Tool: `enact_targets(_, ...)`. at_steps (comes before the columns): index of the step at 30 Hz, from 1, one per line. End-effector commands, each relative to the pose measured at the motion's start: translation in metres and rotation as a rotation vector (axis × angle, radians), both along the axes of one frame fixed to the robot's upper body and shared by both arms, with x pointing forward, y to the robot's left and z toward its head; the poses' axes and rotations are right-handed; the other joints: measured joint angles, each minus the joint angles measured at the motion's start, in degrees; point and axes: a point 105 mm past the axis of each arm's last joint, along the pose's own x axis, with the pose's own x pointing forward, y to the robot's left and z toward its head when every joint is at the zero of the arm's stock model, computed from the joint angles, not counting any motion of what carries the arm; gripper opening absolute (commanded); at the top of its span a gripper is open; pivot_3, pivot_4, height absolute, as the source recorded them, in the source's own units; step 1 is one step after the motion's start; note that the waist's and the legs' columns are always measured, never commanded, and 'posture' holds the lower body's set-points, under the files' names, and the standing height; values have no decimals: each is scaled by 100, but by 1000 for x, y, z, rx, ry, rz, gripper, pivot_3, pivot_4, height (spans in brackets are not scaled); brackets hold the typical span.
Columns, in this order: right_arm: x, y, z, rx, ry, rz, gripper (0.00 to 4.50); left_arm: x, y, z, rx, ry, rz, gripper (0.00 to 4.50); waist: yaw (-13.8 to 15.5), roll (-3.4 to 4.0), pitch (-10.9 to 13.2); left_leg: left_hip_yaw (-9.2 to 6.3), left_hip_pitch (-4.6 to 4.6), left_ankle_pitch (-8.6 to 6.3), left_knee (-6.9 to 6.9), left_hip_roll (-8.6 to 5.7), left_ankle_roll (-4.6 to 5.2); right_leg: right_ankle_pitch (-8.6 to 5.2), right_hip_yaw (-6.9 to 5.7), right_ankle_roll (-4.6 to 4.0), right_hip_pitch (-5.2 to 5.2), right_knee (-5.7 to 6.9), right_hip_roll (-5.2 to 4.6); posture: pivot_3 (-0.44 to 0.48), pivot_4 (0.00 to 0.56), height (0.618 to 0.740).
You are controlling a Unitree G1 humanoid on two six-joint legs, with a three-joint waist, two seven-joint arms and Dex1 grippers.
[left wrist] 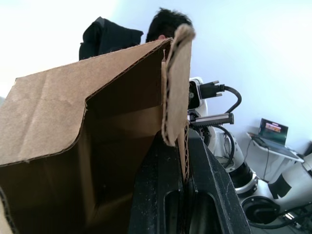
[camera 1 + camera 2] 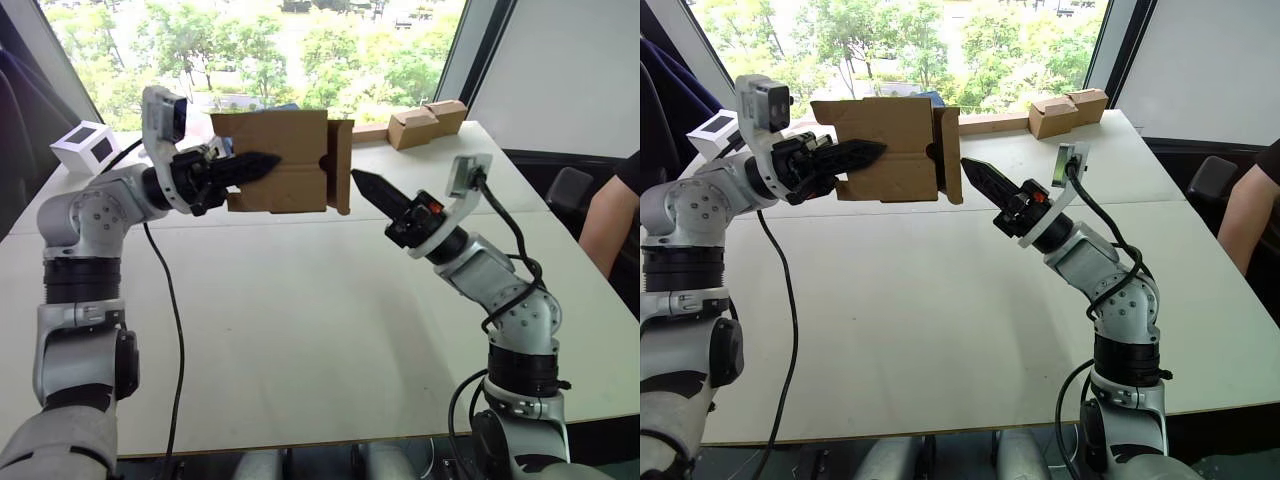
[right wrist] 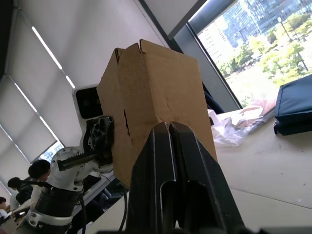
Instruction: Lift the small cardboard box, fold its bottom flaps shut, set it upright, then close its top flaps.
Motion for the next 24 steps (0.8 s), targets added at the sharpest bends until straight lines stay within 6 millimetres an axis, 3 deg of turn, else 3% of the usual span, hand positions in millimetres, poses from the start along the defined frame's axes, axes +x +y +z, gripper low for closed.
enact_targets(1, -4, 1, 10, 25, -49, -3, 1496, -5, 2, 12, -14, -52, -7, 0, -1, 0, 0, 0, 0, 0, 0, 0, 0, 0, 0, 0, 0, 0, 0, 0, 150, 737)
enact_targets(2, -4, 1, 9, 22, -48, -4, 1880, -5, 2, 12, -13, -52, -7, 0, -2, 0, 0, 0, 0, 0, 0, 0, 0, 0, 0, 0, 0, 0, 0, 0, 150, 737)
enact_targets(9, -4, 2, -1, 22, -25, -12, 1880, -5, 2, 13, -13, -49, -1, 0, 2, 0, 0, 0, 0, 0, 1, -1, 0, 0, 0, 0, 1, 0, 0, 0, 150, 737)
enact_targets(17, -10, 2, 0, 198, 46, 55, 1880, -5, 2, 12, -34, -44, 9, 0, -4, 0, 0, 0, 0, 0, -2, 1, 0, 0, 0, 0, -1, 0, 0, 0, 150, 737)
enact_targets(24, -11, 6, -5, 239, 92, 63, 1880, -5, 0, 12, -41, -40, 9, 0, -1, 0, 0, 0, 0, 0, -1, 0, 0, 0, 1, 0, 0, 0, -1, 0, 150, 737)
